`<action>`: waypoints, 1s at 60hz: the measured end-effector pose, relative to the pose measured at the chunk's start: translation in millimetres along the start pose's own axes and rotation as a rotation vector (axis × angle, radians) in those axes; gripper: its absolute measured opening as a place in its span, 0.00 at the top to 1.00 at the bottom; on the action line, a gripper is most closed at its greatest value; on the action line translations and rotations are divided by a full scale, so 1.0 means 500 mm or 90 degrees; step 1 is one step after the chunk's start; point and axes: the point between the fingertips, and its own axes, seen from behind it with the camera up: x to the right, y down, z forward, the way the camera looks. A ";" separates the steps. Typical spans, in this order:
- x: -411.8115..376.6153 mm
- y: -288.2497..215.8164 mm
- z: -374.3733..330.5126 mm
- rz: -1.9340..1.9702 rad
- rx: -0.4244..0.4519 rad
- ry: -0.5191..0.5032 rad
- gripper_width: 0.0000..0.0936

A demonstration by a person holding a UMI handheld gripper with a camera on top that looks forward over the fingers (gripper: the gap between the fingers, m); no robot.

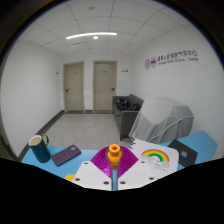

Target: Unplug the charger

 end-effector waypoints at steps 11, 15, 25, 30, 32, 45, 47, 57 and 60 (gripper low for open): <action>0.087 0.203 0.006 -0.013 -0.130 -0.017 0.95; 0.101 0.263 0.016 -0.024 -0.155 -0.046 0.96; 0.105 0.353 0.057 -0.037 -0.197 -0.096 0.95; 0.099 0.357 0.066 -0.050 -0.192 -0.112 0.95; 0.095 0.360 0.073 -0.050 -0.191 -0.117 0.95; 0.095 0.371 0.104 -0.047 -0.182 -0.102 0.91; 0.093 0.372 0.106 -0.055 -0.182 -0.100 0.86; 0.071 0.368 0.106 -0.031 -0.187 -0.107 0.61; 0.068 0.363 0.095 -0.017 -0.186 -0.106 0.31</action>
